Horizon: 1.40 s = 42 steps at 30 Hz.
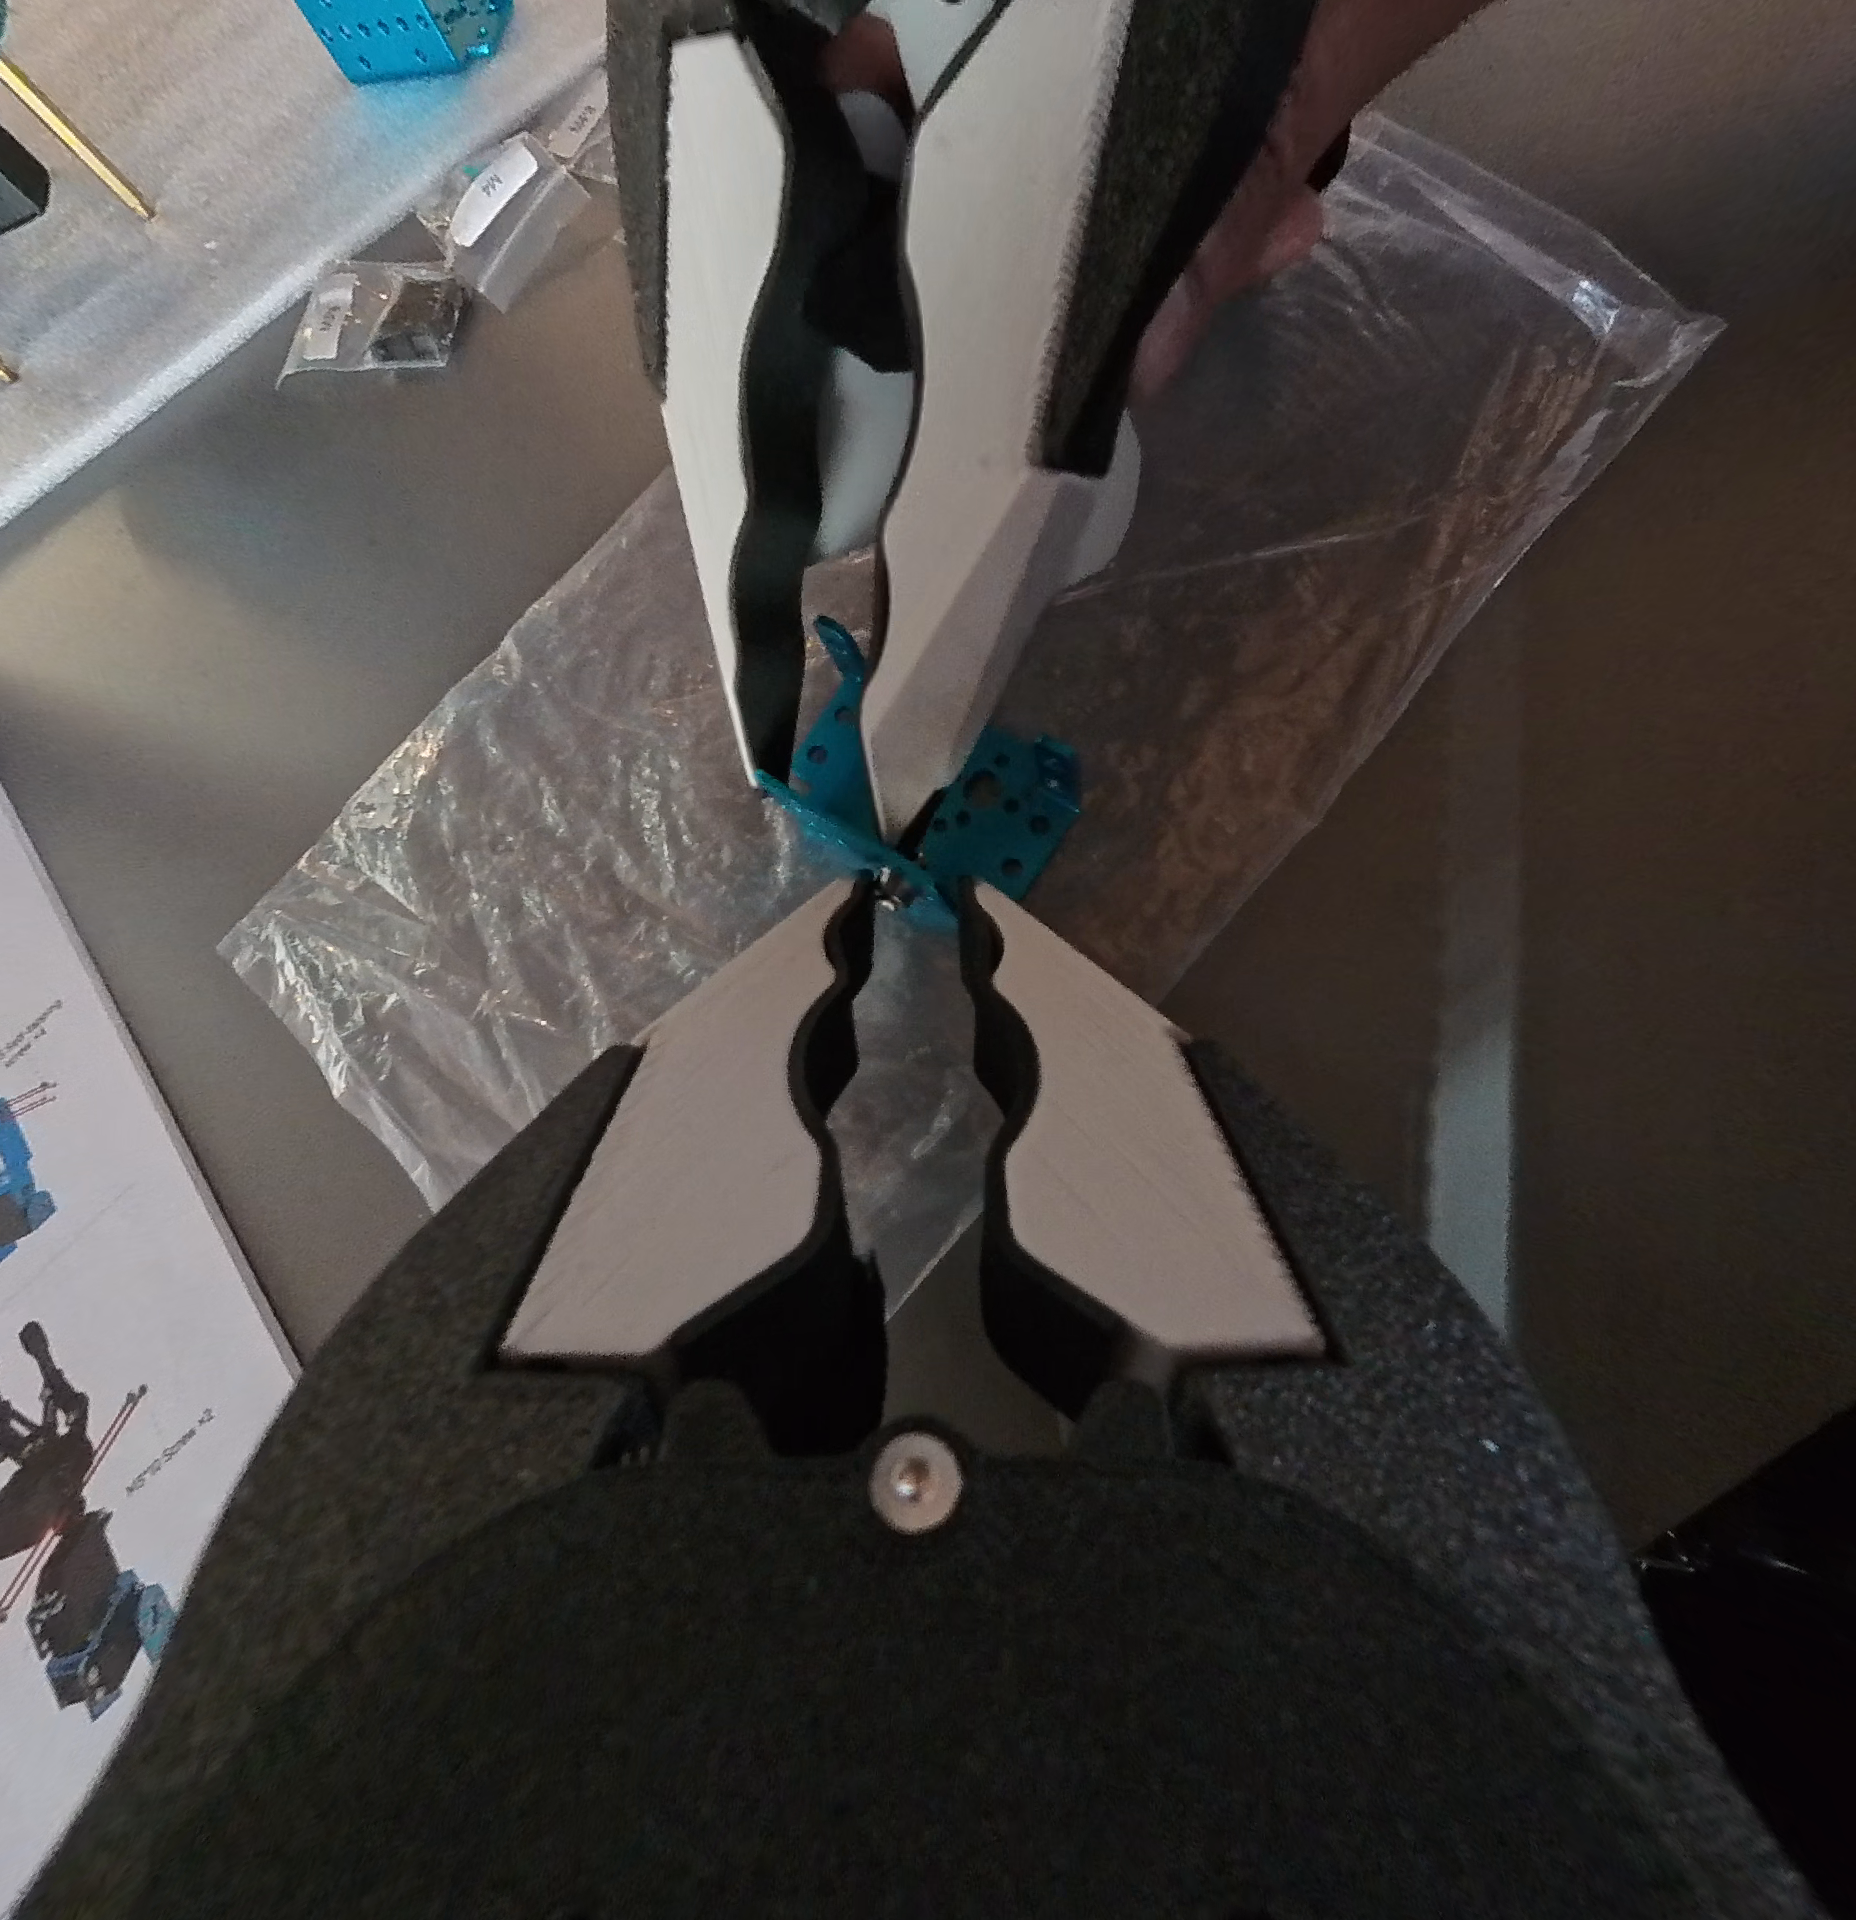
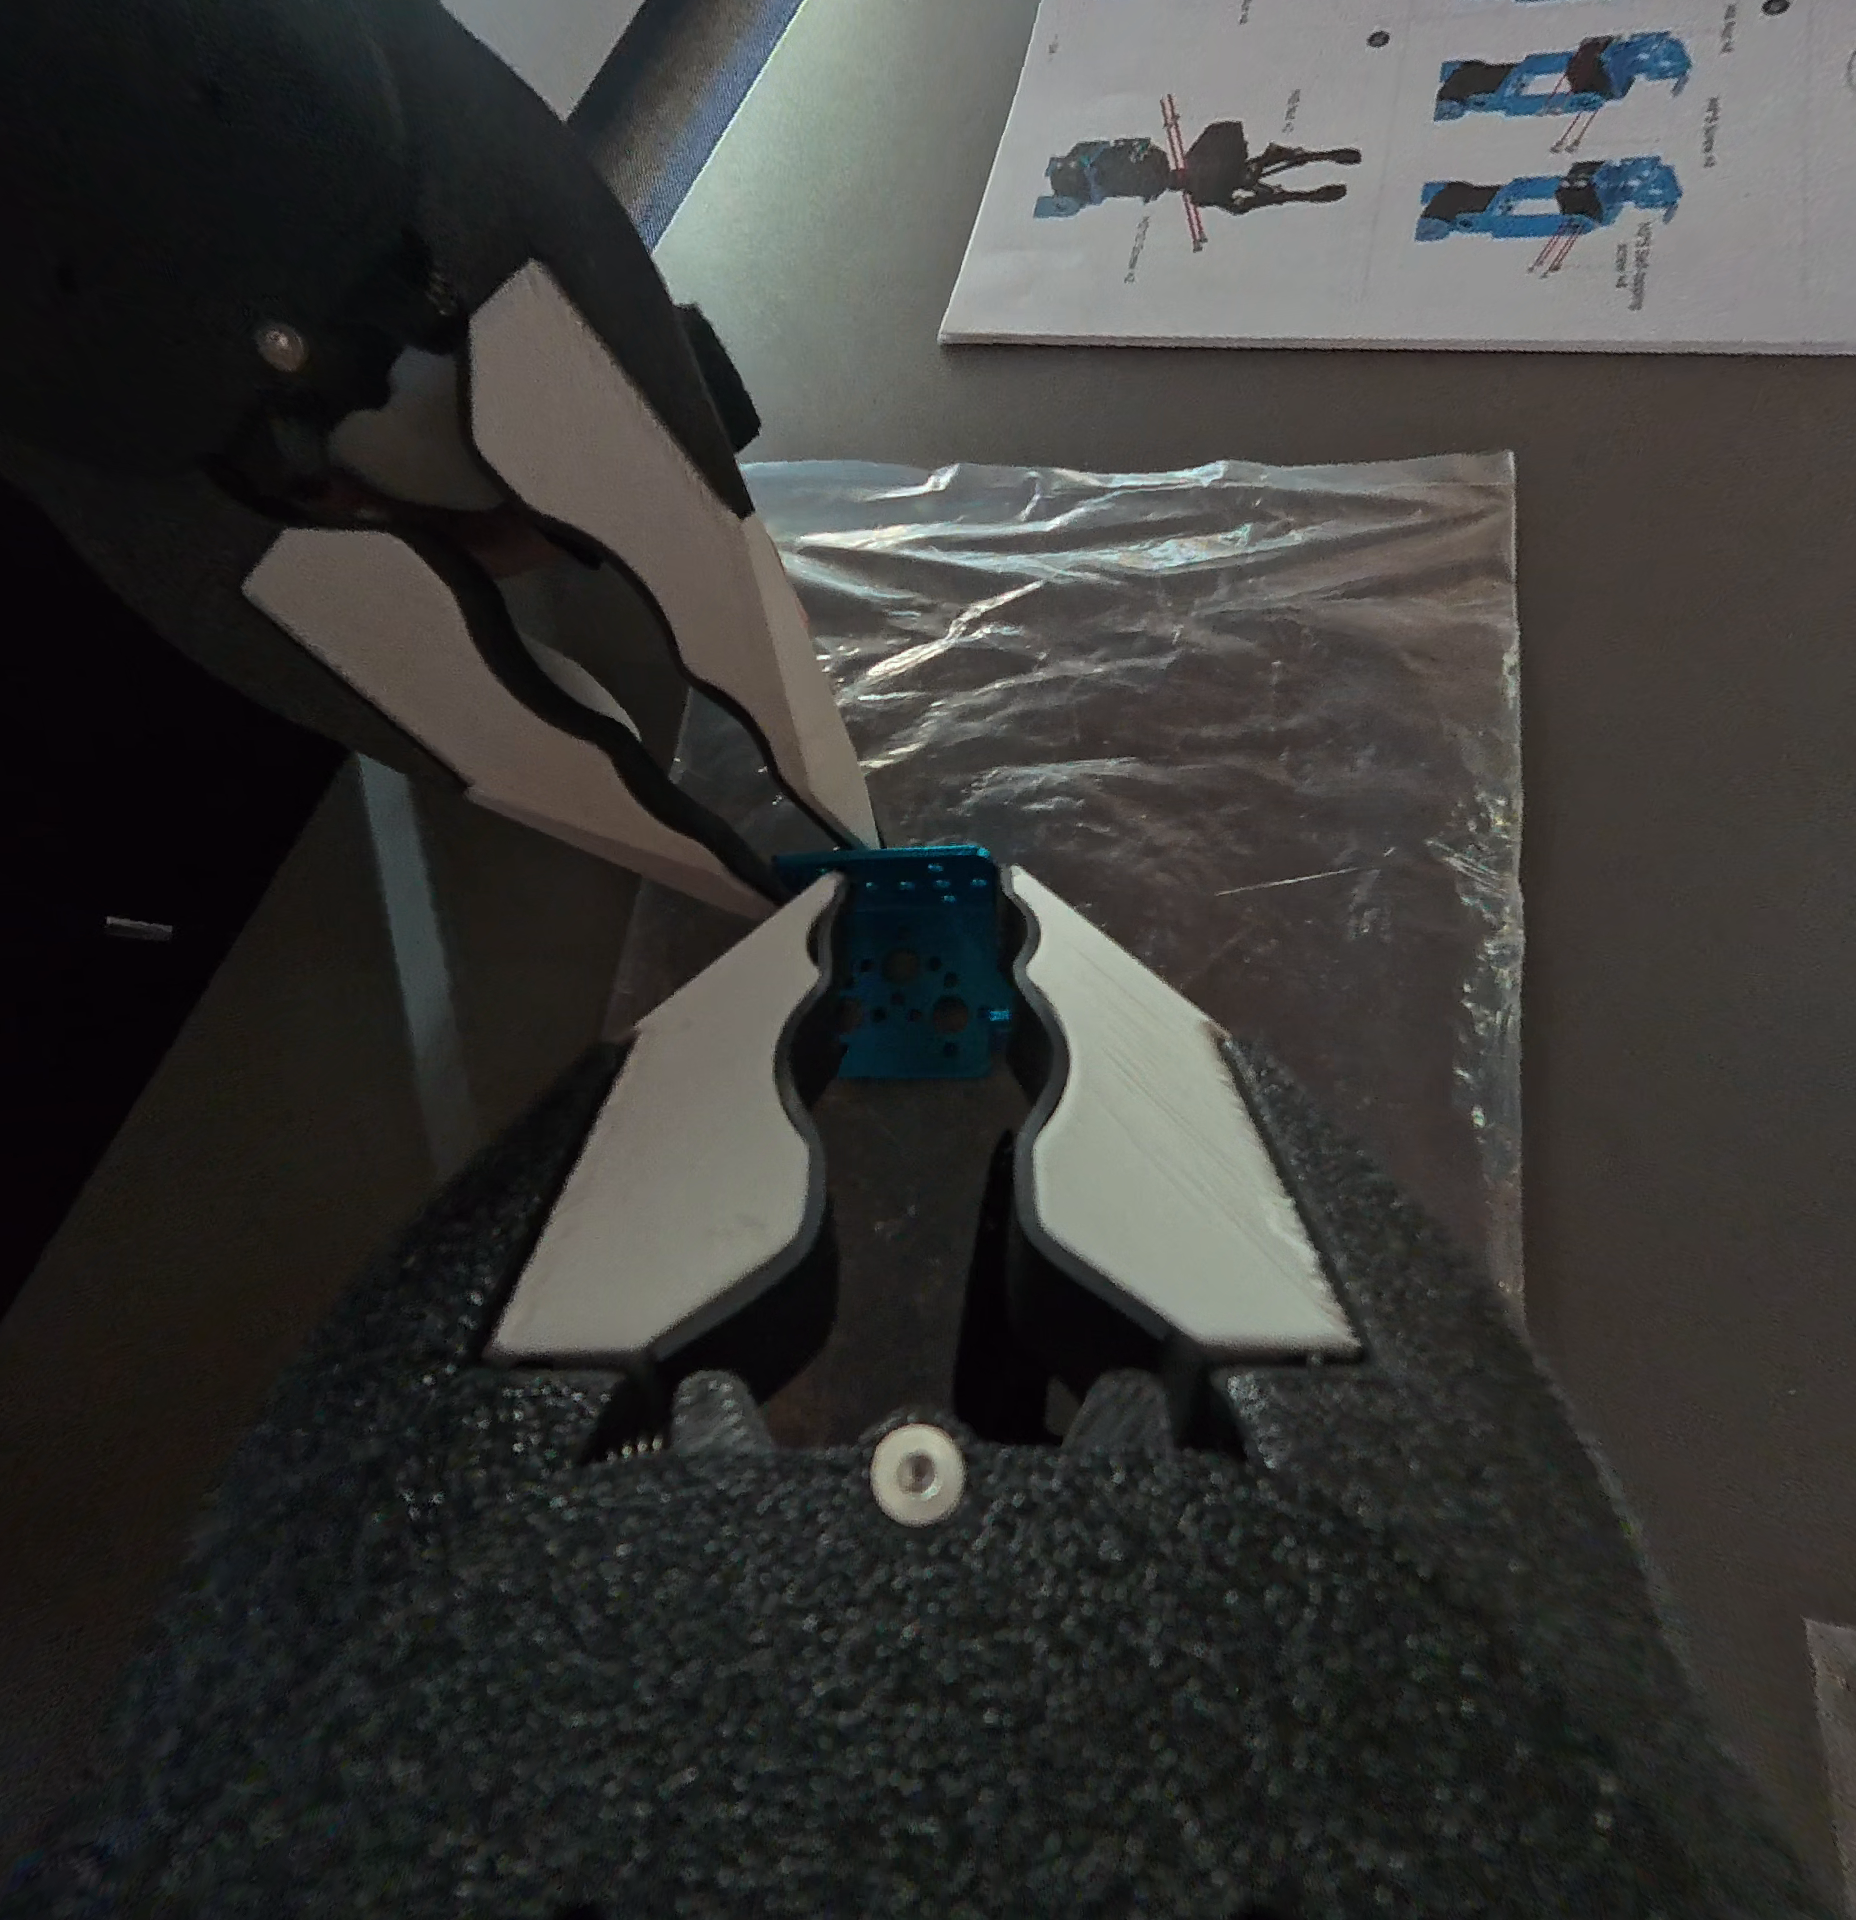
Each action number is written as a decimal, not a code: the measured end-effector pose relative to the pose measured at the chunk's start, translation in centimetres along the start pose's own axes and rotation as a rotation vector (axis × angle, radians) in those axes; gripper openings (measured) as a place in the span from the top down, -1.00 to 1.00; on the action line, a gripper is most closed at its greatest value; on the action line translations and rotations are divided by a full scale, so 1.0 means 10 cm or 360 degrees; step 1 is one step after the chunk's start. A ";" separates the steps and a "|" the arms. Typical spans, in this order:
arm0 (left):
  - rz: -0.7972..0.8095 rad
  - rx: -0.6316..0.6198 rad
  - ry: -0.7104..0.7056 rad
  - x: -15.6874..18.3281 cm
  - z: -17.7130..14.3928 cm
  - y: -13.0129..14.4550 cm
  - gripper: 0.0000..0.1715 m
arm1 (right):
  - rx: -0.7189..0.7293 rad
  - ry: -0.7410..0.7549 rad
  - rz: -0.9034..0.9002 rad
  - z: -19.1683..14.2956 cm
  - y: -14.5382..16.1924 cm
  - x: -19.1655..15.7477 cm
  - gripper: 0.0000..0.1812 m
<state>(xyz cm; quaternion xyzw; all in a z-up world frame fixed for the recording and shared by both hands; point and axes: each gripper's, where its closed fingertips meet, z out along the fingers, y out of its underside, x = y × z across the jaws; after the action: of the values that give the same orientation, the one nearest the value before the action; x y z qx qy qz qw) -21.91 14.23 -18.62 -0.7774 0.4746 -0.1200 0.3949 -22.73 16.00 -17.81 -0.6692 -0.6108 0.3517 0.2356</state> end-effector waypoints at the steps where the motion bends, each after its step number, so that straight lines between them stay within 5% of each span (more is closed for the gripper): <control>1: 0.0004 0.0001 -0.0002 0.00 0.00 0.00 0.82 | -0.0002 0.0007 -0.0020 0.00 0.00 -0.01 0.71; 4: 0.0004 -0.0002 -0.0011 -0.01 0.00 0.00 0.82 | -0.0027 0.0008 -0.0041 0.02 0.01 -0.03 0.59; 9: 0.0008 0.0006 0.0005 0.02 0.00 -0.01 0.82 | -0.0008 0.0045 -0.0044 -0.02 0.00 0.02 0.82; 16: 0.0002 0.0005 -0.0039 -0.05 0.00 0.00 0.82 | -0.0004 0.0117 -0.0017 -0.14 -0.02 0.14 0.60; 20: -0.0002 0.0003 -0.0031 -0.04 0.00 0.00 0.82 | -0.0062 0.0179 -0.0172 -0.35 -0.06 0.12 0.77; 26: 0.0000 0.0003 -0.0022 -0.02 0.01 -0.01 0.82 | -0.0389 0.0129 -0.0289 -0.08 0.14 -0.05 0.82; 42: -0.0033 0.0018 -0.0016 -0.04 0.00 -0.01 0.83 | -0.0445 0.0052 -0.0248 0.02 0.18 -0.08 0.96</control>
<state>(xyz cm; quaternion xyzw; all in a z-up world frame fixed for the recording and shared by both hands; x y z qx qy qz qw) -22.04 14.55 -18.49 -0.7807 0.4639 -0.1229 0.4003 -21.73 14.95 -19.14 -0.6517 -0.6999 0.2329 0.1765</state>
